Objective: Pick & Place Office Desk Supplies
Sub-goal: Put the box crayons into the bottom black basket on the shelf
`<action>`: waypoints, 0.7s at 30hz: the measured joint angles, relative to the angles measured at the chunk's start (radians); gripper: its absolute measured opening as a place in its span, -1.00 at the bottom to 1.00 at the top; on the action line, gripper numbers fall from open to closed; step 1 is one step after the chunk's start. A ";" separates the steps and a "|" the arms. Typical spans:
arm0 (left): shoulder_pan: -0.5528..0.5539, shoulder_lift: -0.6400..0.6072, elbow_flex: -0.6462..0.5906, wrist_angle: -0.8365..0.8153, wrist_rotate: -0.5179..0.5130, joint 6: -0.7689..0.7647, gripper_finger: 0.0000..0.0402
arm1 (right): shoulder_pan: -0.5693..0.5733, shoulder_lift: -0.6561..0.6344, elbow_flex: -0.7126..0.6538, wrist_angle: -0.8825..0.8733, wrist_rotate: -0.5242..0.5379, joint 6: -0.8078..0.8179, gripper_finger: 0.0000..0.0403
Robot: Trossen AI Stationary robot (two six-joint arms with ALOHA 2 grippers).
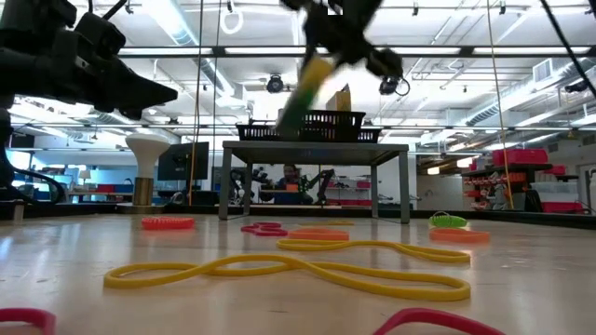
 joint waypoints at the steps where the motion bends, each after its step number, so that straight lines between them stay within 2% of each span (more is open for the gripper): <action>1: 0.006 0.000 0.000 0.000 0.001 0.001 -0.93 | -0.009 0.002 0.055 -0.019 0.015 -0.025 -0.43; 6: 0.012 0.000 0.000 0.000 0.002 -0.010 -0.94 | -0.078 0.005 0.289 -0.166 0.125 -0.145 -0.43; 9: 0.012 0.000 0.000 0.000 0.011 -0.018 -0.94 | -0.137 0.005 0.371 -0.217 0.162 -0.205 -0.43; 15: 0.012 0.002 0.000 -0.001 0.011 -0.031 -0.94 | -0.242 0.007 0.405 -0.234 0.176 -0.294 -0.43; 21: 0.012 0.008 0.000 -0.001 0.017 -0.051 -0.94 | -0.289 0.028 0.404 -0.264 0.149 -0.334 -0.43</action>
